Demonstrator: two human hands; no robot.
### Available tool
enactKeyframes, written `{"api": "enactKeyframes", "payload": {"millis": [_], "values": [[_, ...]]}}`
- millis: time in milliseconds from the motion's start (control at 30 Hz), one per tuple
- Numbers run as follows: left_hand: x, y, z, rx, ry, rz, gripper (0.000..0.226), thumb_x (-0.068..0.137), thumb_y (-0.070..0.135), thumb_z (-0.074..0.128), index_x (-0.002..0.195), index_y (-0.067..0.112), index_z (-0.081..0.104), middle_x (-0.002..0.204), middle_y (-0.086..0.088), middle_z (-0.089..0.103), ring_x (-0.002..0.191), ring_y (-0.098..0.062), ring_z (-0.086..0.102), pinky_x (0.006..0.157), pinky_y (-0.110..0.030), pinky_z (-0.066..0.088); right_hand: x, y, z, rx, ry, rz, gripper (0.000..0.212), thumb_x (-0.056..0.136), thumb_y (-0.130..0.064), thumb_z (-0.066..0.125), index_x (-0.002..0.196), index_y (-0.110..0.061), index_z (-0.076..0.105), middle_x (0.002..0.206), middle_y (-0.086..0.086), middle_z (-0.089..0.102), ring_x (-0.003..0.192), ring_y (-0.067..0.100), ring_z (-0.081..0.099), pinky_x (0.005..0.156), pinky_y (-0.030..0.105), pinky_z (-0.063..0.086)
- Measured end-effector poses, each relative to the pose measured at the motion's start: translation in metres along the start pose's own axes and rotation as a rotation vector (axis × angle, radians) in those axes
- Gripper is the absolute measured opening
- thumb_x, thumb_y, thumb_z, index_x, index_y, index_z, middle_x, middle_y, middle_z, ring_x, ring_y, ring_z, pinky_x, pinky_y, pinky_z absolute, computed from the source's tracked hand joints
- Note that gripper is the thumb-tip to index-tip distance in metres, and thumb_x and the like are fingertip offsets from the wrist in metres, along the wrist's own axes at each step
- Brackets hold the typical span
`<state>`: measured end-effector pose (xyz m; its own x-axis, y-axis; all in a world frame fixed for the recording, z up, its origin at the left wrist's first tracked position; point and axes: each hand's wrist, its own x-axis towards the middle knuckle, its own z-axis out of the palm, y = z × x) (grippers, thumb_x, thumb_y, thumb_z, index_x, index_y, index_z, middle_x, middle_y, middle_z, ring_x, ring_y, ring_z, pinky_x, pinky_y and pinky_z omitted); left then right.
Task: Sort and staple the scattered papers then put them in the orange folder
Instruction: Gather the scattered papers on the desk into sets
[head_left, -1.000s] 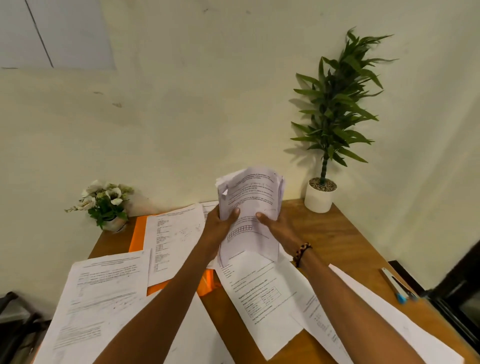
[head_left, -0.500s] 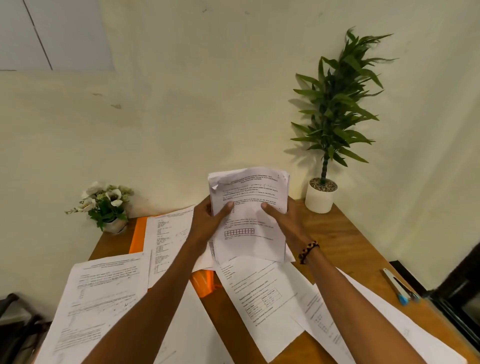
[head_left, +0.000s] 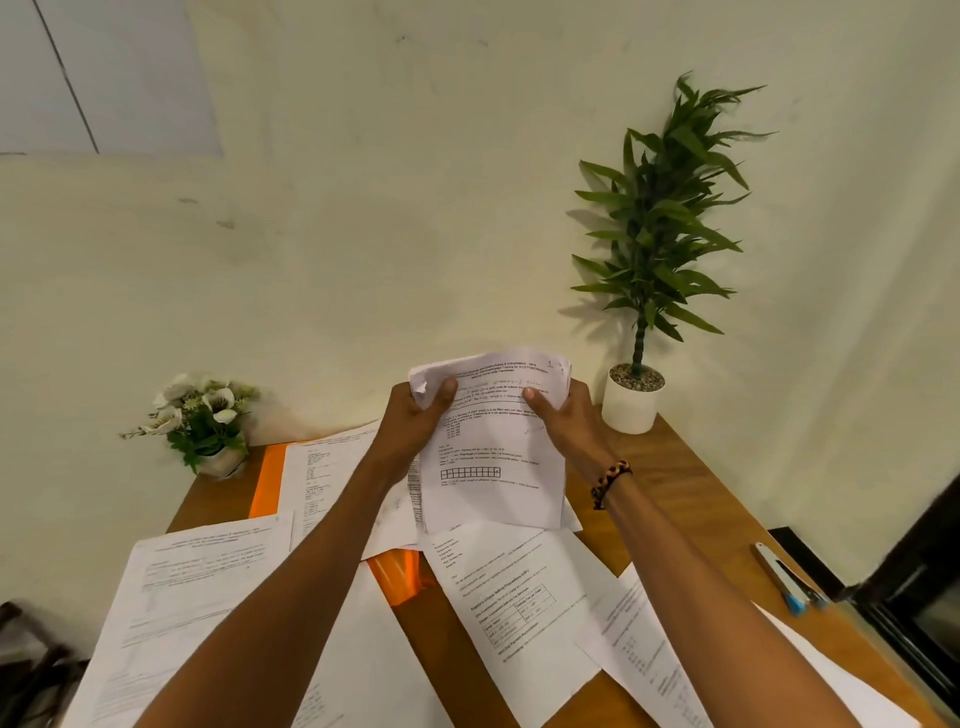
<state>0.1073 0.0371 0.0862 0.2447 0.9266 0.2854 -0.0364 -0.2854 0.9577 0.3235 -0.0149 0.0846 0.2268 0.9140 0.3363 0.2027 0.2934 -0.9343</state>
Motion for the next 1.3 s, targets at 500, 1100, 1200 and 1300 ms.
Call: {"api": "enactKeyframes", "payload": {"millis": [500,1100,1200,1300], "values": [[0.005,0.008,0.012,0.035,-0.004,-0.040,0.028,0.100,0.039,0.057,0.112,0.018,0.071,0.101,0.000,0.078,0.091,-0.015,0.076,0.074,-0.025,0.060,0.007,0.012,-0.003,-0.100,0.056,0.062,0.025,0.094,-0.022,0.071,0.115,-0.011,0.064,0.109,0.005,0.074,0.100,0.021,0.072,0.086,0.043,0.061],[-0.062,0.023,0.037,0.150,-0.078,-0.107,0.026,0.102,0.054,0.041,0.107,0.038,0.061,0.096,0.010,0.075,0.084,-0.004,0.073,0.064,-0.017,0.056,-0.062,0.009,-0.011,-0.203,-0.030,-0.007,0.029,0.101,-0.016,0.059,0.128,-0.006,0.062,0.115,0.002,0.073,0.107,0.018,0.070,0.084,0.032,0.061],[-0.086,0.022,0.043,0.089,-0.074,-0.125,0.029,0.101,0.055,0.042,0.112,0.037,0.061,0.098,0.008,0.076,0.087,-0.008,0.075,0.072,-0.028,0.061,-0.092,0.005,-0.009,-0.162,-0.039,0.025,0.030,0.102,-0.020,0.059,0.128,-0.006,0.061,0.113,0.001,0.073,0.104,0.018,0.072,0.073,0.024,0.061],[-0.107,0.023,0.051,0.012,-0.057,-0.141,0.035,0.096,0.058,0.046,0.120,0.036,0.059,0.106,0.004,0.075,0.091,-0.015,0.075,0.078,-0.037,0.063,-0.117,0.001,-0.009,-0.077,-0.030,0.017,0.037,0.100,-0.022,0.061,0.135,-0.009,0.056,0.121,0.000,0.069,0.110,0.013,0.069,0.078,0.024,0.060]]}}
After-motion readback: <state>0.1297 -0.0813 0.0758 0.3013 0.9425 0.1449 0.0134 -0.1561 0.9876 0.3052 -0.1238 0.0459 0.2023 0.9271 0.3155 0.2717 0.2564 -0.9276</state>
